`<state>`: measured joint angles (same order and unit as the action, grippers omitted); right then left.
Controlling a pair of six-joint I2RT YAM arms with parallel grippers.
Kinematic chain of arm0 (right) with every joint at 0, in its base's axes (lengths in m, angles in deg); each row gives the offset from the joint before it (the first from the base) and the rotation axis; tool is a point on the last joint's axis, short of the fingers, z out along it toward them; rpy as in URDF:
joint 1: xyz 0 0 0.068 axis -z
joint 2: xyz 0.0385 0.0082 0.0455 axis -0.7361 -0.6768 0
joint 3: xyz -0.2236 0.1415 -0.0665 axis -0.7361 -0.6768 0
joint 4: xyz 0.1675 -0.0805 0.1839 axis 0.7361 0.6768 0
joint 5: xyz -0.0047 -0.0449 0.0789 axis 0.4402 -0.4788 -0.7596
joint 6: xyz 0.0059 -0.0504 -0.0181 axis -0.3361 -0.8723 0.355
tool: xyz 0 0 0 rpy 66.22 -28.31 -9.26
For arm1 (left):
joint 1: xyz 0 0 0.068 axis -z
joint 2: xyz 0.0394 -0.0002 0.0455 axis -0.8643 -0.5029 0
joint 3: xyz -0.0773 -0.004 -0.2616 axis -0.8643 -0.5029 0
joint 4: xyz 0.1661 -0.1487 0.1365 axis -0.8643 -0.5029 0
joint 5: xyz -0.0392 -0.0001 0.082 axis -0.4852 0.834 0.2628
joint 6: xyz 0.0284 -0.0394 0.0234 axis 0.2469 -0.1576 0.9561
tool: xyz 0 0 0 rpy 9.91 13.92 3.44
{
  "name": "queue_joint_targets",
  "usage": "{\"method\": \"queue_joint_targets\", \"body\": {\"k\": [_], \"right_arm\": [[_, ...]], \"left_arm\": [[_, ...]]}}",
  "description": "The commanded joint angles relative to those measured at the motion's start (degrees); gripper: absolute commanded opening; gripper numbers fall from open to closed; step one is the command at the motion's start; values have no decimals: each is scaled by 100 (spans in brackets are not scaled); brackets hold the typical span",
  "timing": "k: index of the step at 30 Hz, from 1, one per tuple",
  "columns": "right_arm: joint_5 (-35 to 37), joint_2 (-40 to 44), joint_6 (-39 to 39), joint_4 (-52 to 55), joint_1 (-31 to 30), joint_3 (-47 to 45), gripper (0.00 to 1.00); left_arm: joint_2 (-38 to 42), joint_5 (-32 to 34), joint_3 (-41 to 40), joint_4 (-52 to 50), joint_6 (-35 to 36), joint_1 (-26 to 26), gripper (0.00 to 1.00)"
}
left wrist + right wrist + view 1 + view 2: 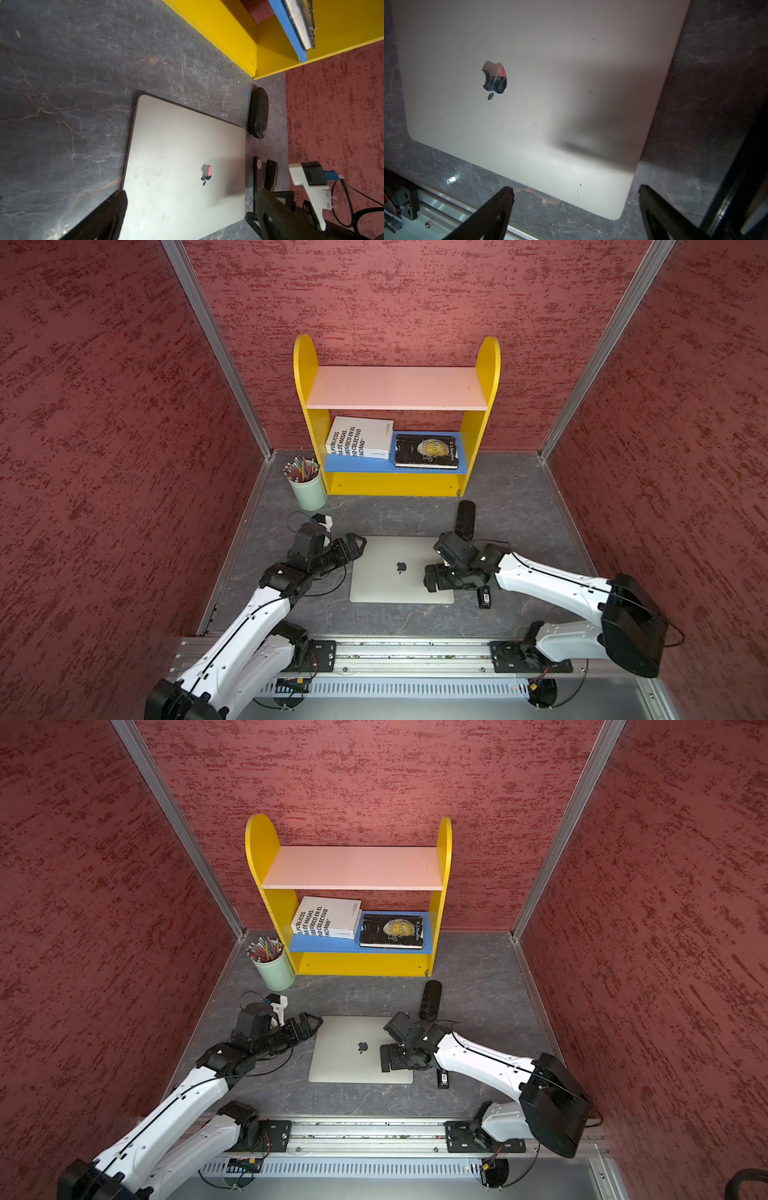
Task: Close the laptop lid and set it aside
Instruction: Pick up the laptop from the center of the board.
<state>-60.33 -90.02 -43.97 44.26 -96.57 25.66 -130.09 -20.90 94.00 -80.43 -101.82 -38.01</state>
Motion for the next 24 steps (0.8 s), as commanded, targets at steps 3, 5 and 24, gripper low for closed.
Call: {"method": "queue_joint_targets", "body": {"k": [3, 5, 24], "right_arm": [[-219, 236, 421, -552, 127, -482, 98], [-319, 292, 508, -710, 174, -670, 98], [-1356, 251, 625, -2068, 935, -1696, 98]], "left_arm": [[-283, 346, -213, -128, -24, 491, 100], [-399, 425, -274, -95, -52, 706, 100], [-896, 125, -594, -154, 389, 904, 100]]}}
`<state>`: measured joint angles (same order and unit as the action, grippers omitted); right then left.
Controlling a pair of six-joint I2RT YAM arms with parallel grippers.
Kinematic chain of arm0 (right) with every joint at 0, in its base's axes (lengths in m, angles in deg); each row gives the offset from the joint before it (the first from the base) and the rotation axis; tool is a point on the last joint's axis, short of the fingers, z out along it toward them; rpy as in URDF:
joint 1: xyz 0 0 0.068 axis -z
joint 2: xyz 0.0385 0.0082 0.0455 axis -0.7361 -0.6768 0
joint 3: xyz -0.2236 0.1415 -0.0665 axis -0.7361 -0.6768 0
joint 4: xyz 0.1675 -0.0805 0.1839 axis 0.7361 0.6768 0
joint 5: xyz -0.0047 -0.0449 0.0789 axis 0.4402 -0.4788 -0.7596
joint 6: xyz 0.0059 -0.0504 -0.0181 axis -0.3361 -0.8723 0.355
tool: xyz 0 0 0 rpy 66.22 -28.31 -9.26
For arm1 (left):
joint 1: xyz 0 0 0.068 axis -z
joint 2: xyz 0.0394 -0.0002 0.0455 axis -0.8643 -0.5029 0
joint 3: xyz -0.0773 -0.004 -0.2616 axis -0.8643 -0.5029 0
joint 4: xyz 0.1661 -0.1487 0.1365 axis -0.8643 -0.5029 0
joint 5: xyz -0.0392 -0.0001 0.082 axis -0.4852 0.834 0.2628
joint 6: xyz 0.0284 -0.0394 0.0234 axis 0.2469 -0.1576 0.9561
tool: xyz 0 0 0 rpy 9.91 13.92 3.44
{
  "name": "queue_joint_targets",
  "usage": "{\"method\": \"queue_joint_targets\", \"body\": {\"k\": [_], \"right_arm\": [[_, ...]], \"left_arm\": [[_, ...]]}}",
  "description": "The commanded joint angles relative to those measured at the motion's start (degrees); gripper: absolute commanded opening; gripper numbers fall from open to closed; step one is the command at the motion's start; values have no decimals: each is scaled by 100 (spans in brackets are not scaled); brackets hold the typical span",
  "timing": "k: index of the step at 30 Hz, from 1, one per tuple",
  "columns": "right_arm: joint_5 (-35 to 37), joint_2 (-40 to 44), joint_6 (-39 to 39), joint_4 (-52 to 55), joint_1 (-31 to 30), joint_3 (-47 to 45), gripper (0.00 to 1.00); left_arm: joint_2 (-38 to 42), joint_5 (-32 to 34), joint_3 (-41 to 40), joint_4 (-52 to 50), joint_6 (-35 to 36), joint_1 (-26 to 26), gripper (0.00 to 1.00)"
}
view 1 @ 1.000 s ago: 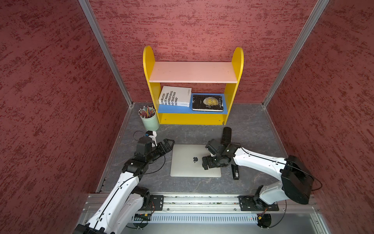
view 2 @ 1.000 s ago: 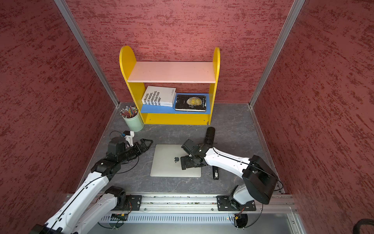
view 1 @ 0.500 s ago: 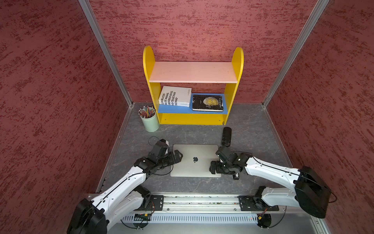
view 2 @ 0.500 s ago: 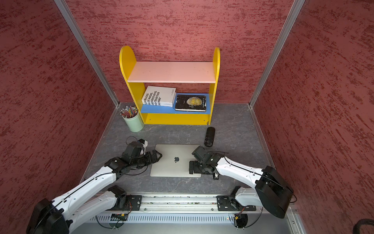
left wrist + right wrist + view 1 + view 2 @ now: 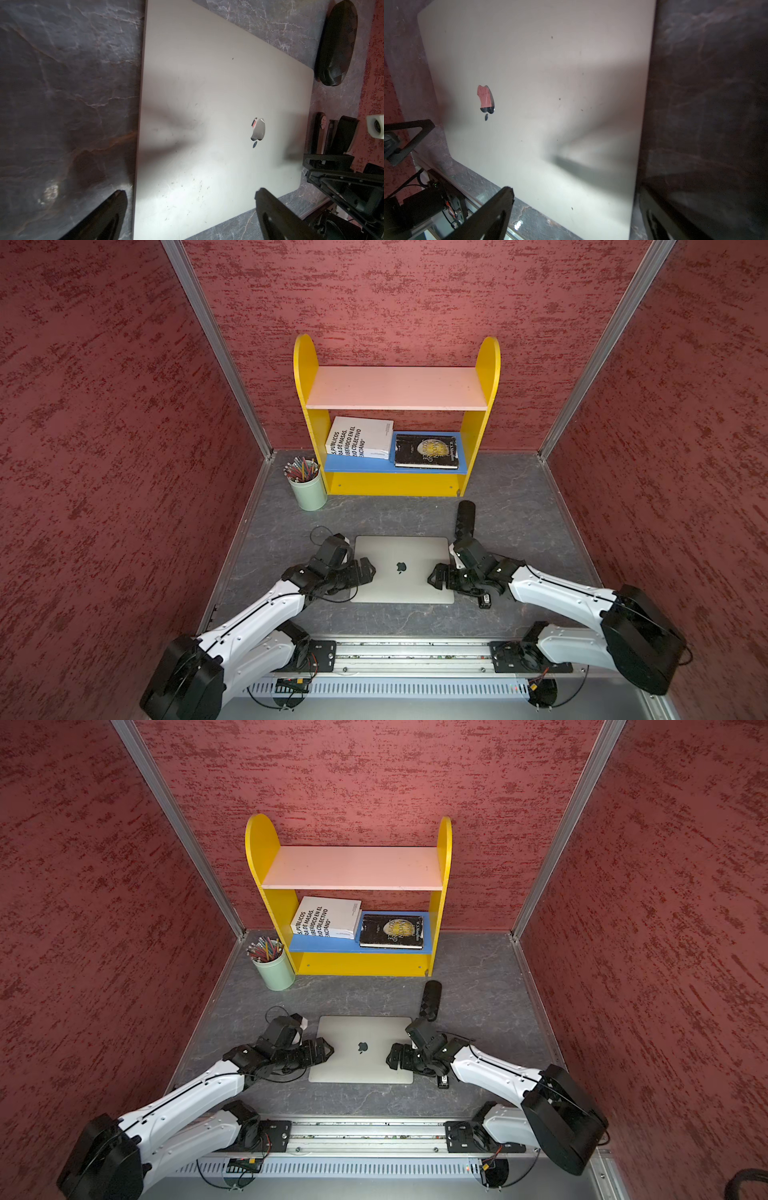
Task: Close the laptop lid and set it aside
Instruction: Pick up the laptop from the center of the board.
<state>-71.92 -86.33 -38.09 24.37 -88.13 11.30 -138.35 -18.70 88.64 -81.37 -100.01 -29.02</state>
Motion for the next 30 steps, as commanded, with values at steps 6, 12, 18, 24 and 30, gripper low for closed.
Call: {"method": "queue_joint_targets", "body": {"k": [6, 12, 18, 24, 30], "right_arm": [[-362, -212, 56, -301, 209, -374, 98], [-454, -299, 84, -426, 250, -403, 98], [-592, -352, 144, -608, 293, -417, 98], [-748, -290, 252, -802, 312, -435, 98], [-962, -193, 393, -1131, 329, -464, 94]], "left_arm": [[-353, -167, -164, 62, 270, -43, 100], [-618, -263, -221, 261, 346, -105, 100], [-749, -467, -312, 578, 289, -171, 98], [-729, -1158, -748, 1611, -91, -272, 91], [-423, -1351, -1029, 2168, -494, -301, 83]]}}
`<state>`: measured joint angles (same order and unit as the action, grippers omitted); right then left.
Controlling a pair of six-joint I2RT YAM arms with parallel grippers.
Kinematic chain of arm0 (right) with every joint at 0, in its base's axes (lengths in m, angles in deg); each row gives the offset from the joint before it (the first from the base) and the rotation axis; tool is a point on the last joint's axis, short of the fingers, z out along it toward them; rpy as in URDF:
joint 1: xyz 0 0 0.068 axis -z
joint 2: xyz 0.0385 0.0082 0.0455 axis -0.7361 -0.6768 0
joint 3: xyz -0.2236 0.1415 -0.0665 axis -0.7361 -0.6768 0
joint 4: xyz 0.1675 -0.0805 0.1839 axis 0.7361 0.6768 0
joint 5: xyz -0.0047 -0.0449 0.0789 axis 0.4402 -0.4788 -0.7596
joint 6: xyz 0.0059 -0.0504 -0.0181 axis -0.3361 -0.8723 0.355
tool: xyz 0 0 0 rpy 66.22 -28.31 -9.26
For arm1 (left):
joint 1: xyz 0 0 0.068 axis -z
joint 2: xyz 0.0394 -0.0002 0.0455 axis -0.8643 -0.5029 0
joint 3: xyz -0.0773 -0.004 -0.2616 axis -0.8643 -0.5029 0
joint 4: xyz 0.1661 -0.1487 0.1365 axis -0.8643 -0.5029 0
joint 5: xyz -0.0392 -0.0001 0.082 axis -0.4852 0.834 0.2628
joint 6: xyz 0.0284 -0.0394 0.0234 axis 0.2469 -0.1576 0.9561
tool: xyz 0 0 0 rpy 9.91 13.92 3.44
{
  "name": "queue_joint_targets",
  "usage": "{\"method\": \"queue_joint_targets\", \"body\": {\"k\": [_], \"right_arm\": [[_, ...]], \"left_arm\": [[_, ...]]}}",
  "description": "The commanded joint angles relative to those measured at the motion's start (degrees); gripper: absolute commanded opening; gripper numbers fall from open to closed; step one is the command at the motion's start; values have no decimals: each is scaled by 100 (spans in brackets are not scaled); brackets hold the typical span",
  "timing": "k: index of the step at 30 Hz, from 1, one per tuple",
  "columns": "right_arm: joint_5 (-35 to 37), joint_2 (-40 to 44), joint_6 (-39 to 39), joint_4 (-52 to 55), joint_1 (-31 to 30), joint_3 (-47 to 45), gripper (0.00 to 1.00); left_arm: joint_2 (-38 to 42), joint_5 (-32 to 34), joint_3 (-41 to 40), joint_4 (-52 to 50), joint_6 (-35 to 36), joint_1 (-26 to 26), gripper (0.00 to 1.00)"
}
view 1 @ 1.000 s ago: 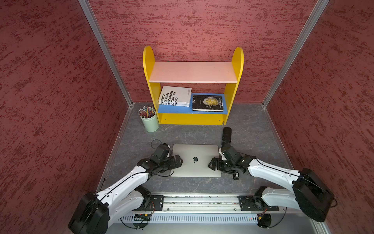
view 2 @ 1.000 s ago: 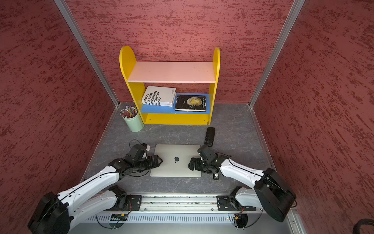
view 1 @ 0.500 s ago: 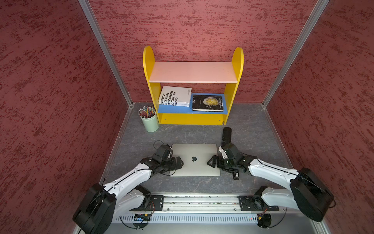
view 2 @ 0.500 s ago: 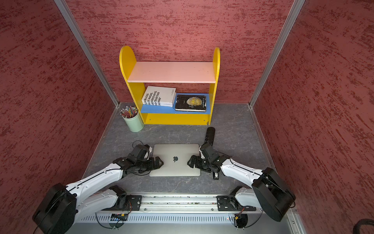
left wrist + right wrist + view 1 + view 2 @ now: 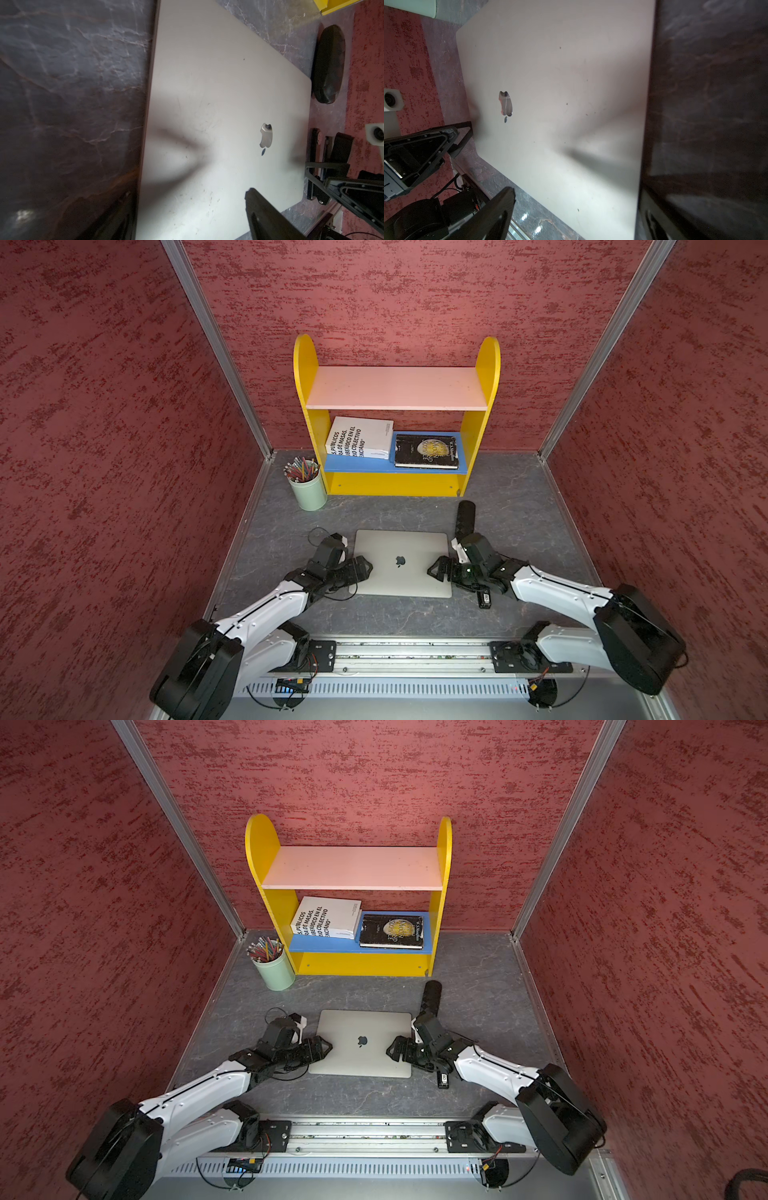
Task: Close the laptop lid and set it aside
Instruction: Pick up the laptop from the center of the board.
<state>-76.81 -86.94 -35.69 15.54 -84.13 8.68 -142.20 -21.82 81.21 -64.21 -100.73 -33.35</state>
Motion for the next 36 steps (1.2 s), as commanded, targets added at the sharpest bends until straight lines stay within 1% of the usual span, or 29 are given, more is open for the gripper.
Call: {"method": "queue_joint_targets", "body": {"k": [1, 6, 8, 9, 14, 17, 23, 27, 36], "right_arm": [[-522, -118, 190, -317, -63, -202, 93], [-731, 36, 416, -667, -47, -206, 87], [-785, 118, 446, -702, -40, -166, 81], [-786, 163, 447, -659, -40, -128, 81], [-855, 406, 486, -614, -5, -31, 80], [-954, 499, 598, -817, 18, -30, 79], [-1298, 394, 856, -1359, 42, 4, 79], [-1403, 393, 981, -1567, 65, -5, 79], [-1544, 544, 1188, -1905, 168, -38, 77]], "left_arm": [[37, -1067, -308, 503, -470, 124, 82], [454, -1252, -384, 557, -606, 38, 78], [627, -1339, -410, 593, -660, -22, 77], [662, -1398, -417, 626, -682, -55, 76], [712, -1752, -512, 960, -815, -148, 72], [697, -1973, -594, 1240, -921, -224, 71], [736, -2337, -672, 1615, -1048, -386, 69], [813, -2478, -752, 1829, -1201, -497, 67], [919, -2716, -807, 2206, -1402, -558, 62]]}}
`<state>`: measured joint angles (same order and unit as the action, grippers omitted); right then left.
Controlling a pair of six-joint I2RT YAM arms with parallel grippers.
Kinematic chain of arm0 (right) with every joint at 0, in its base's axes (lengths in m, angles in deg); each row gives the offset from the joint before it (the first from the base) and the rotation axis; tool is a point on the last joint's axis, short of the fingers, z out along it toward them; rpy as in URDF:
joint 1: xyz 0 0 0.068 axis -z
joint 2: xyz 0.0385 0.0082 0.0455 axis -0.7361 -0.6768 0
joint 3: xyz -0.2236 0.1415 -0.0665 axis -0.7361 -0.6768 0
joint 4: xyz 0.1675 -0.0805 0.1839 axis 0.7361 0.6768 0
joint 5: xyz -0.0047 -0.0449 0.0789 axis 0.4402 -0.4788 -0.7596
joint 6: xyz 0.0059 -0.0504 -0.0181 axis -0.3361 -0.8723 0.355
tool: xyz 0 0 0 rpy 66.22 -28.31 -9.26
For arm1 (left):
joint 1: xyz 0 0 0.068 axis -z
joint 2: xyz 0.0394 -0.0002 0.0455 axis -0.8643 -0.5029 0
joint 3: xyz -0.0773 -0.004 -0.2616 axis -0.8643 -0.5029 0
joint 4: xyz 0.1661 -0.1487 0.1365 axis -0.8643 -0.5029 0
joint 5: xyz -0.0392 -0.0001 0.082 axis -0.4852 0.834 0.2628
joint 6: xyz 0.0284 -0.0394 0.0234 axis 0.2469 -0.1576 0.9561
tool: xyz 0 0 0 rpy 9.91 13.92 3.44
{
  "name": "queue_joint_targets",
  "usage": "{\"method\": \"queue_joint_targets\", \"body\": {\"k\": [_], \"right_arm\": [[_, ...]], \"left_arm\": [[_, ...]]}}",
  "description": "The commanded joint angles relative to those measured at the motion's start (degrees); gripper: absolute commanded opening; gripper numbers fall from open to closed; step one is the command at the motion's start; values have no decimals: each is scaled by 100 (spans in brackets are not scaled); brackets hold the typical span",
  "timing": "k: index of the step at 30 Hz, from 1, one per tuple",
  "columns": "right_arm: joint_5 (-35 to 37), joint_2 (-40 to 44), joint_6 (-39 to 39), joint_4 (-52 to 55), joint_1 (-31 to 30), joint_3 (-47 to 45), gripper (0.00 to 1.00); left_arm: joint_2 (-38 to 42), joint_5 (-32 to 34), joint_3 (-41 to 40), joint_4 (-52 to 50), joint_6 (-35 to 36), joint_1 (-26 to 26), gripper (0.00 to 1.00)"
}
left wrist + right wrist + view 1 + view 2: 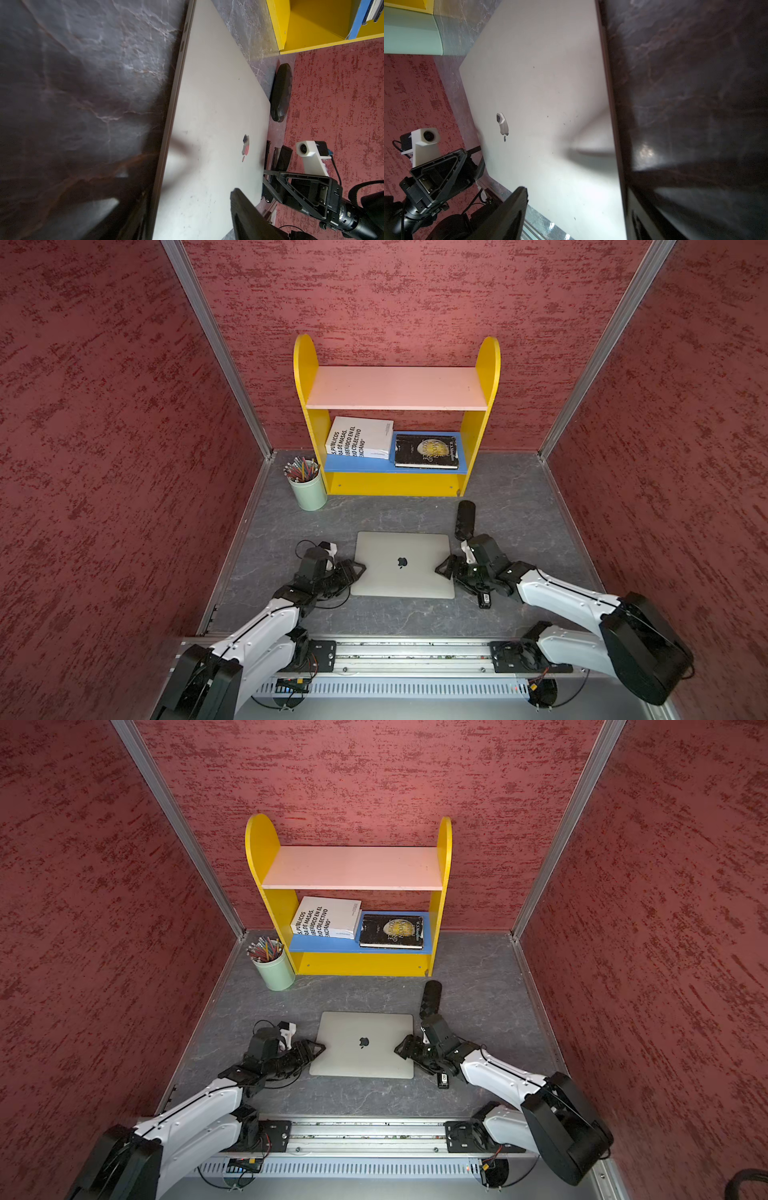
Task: Close the laptop lid and set it aside
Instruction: Pick up the laptop from the center of the board.
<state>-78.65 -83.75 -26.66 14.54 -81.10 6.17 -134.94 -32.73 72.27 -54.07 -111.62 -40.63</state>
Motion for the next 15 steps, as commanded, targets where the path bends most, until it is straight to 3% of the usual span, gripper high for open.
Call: {"method": "queue_joint_targets", "body": {"k": [1, 15], "right_arm": [[-1379, 235, 312, -1838, -132, 216, 77], [-1335, 599, 299, -1731, -30, 193, 68]], "left_arm": [[223, -1635, 85, 1196, -320, 159, 61], [496, -1689, 34, 1157, -442, 28, 46]]}}
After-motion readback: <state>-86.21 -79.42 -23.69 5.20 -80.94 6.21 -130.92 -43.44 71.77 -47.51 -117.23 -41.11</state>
